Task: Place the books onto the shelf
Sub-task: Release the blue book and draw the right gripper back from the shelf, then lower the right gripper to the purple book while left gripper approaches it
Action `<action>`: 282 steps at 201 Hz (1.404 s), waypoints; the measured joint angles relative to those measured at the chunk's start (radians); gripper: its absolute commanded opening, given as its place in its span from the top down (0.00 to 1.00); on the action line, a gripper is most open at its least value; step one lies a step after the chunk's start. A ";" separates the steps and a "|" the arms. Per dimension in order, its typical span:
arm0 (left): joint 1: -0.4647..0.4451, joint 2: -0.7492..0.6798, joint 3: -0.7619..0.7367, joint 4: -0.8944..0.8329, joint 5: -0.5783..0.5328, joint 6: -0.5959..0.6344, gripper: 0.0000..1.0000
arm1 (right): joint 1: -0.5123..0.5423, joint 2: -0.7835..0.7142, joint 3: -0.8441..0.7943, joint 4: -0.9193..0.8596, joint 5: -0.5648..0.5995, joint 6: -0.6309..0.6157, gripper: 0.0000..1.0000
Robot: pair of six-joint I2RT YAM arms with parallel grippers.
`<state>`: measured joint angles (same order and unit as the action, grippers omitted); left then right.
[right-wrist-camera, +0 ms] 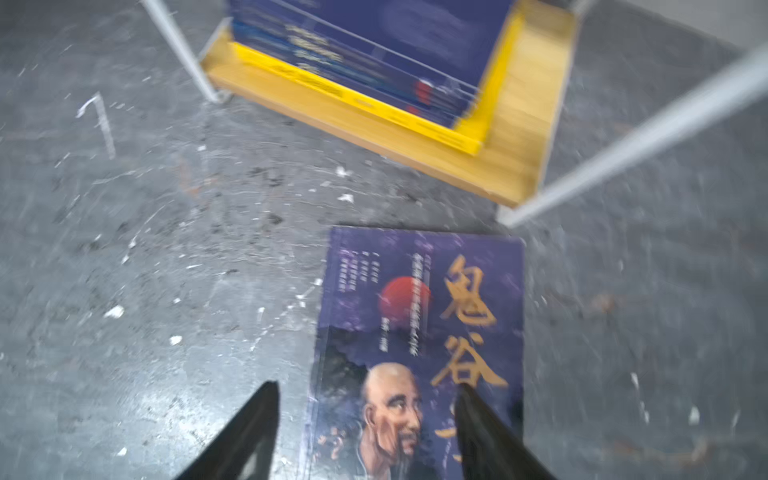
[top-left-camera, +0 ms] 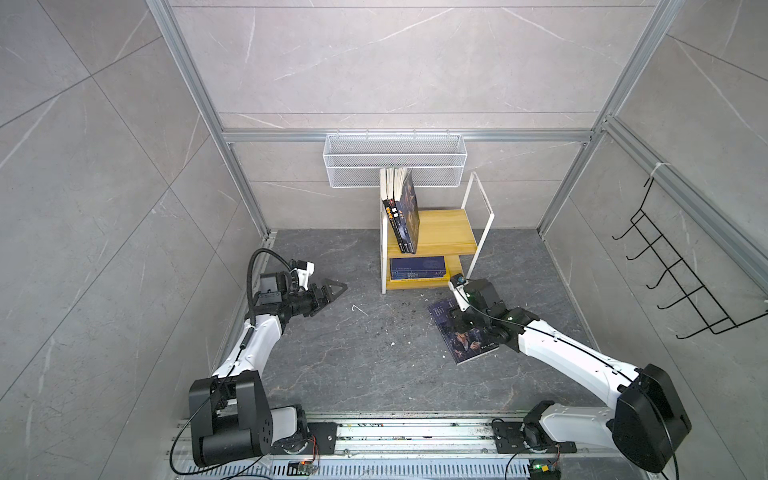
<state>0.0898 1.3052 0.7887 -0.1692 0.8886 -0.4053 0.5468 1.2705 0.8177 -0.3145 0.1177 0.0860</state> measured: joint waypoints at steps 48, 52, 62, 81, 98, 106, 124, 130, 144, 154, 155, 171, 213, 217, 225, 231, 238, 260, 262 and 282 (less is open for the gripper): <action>-0.088 0.046 0.000 -0.001 -0.002 0.020 0.00 | -0.261 -0.002 -0.016 -0.048 -0.121 0.167 0.33; -0.093 0.051 -0.002 0.000 -0.003 0.021 0.01 | -0.281 0.010 -0.016 -0.048 -0.143 0.178 0.33; -0.103 0.059 -0.006 0.009 -0.003 0.020 0.00 | -0.325 0.043 -0.016 -0.048 -0.194 0.203 0.35; -0.117 0.077 -0.018 0.023 -0.006 0.005 0.00 | -0.396 0.121 -0.016 -0.048 -0.286 0.237 0.37; -0.126 0.085 -0.034 0.052 -0.013 -0.021 0.00 | -0.437 0.177 -0.016 -0.041 -0.352 0.261 0.37; -0.130 0.085 -0.048 0.073 -0.017 -0.034 0.00 | -0.445 0.196 -0.020 -0.029 -0.377 0.263 0.38; -0.135 0.085 -0.075 0.104 -0.022 -0.056 0.00 | -0.454 0.235 -0.023 -0.009 -0.420 0.270 0.38; -0.136 0.085 -0.082 0.110 -0.024 -0.060 0.00 | -0.456 0.251 -0.024 -0.002 -0.429 0.271 0.38; -0.138 0.089 -0.087 0.121 -0.025 -0.067 0.01 | -0.460 0.286 -0.029 0.018 -0.449 0.276 0.38; -0.142 0.091 -0.088 0.131 -0.027 -0.068 0.01 | -0.461 0.305 -0.039 0.034 -0.466 0.278 0.39; -0.143 0.091 -0.088 0.132 -0.028 -0.068 0.01 | -0.461 0.307 -0.040 0.036 -0.468 0.278 0.39; -0.151 0.095 -0.088 0.150 -0.043 -0.068 0.01 | -0.462 0.315 -0.045 0.063 -0.489 0.281 0.41; -0.185 0.131 -0.090 0.179 -0.075 -0.074 0.02 | -0.446 0.318 -0.093 0.176 -0.554 0.319 0.46; -0.188 0.135 -0.090 0.181 -0.076 -0.074 0.02 | -0.440 0.318 -0.097 0.187 -0.557 0.326 0.47; -0.194 0.145 -0.092 0.187 -0.077 -0.079 0.03 | -0.422 0.320 -0.107 0.216 -0.563 0.342 0.47; -0.198 0.154 -0.092 0.191 -0.077 -0.085 0.03 | -0.407 0.323 -0.112 0.235 -0.567 0.355 0.47; -0.203 0.165 -0.093 0.196 -0.078 -0.093 0.04 | -0.384 0.327 -0.119 0.265 -0.573 0.375 0.48; -0.224 0.196 -0.093 0.209 -0.083 -0.116 0.06 | -0.290 0.348 -0.131 0.348 -0.586 0.439 0.48; -0.227 0.200 -0.093 0.211 -0.085 -0.117 0.06 | -0.282 0.349 -0.131 0.353 -0.586 0.444 0.48; -0.256 0.243 -0.093 0.224 -0.098 -0.143 0.11 | -0.180 0.373 -0.131 0.421 -0.579 0.508 0.48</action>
<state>-0.1665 1.5482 0.6960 0.0547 0.7910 -0.5488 0.3668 1.6440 0.6865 0.1066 -0.4614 0.5941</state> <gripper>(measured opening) 0.915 0.520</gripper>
